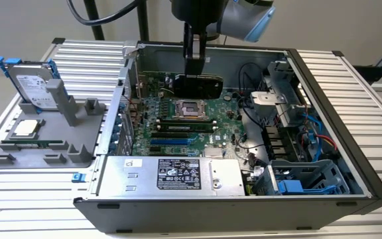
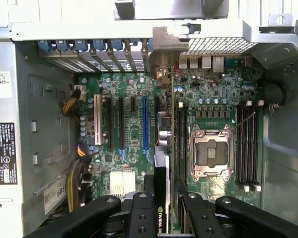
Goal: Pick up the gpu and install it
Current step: 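Insert the gpu into the slot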
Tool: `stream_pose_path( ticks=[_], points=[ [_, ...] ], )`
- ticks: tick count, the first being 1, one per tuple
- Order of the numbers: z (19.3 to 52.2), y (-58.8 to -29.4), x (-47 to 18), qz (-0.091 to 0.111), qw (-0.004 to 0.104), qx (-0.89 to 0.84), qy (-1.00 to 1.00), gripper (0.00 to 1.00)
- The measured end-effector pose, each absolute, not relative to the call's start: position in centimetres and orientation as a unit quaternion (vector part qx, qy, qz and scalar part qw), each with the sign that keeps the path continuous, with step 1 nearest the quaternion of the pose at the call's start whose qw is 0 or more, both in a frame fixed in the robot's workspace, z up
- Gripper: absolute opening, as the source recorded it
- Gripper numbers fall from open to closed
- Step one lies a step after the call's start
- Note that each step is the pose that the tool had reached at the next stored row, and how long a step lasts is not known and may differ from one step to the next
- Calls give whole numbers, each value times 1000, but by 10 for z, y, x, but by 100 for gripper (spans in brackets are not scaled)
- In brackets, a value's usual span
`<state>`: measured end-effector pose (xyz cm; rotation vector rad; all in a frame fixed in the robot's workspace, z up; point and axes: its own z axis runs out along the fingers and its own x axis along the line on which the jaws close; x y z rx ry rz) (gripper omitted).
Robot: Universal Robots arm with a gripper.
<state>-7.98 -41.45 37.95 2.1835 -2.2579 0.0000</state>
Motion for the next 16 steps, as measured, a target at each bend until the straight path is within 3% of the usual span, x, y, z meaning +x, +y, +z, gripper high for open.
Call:
stream_pose_path(
  ticks=[16],
  points=[
    [372,-415,-80,0,0,695,-719,0]
  ],
)
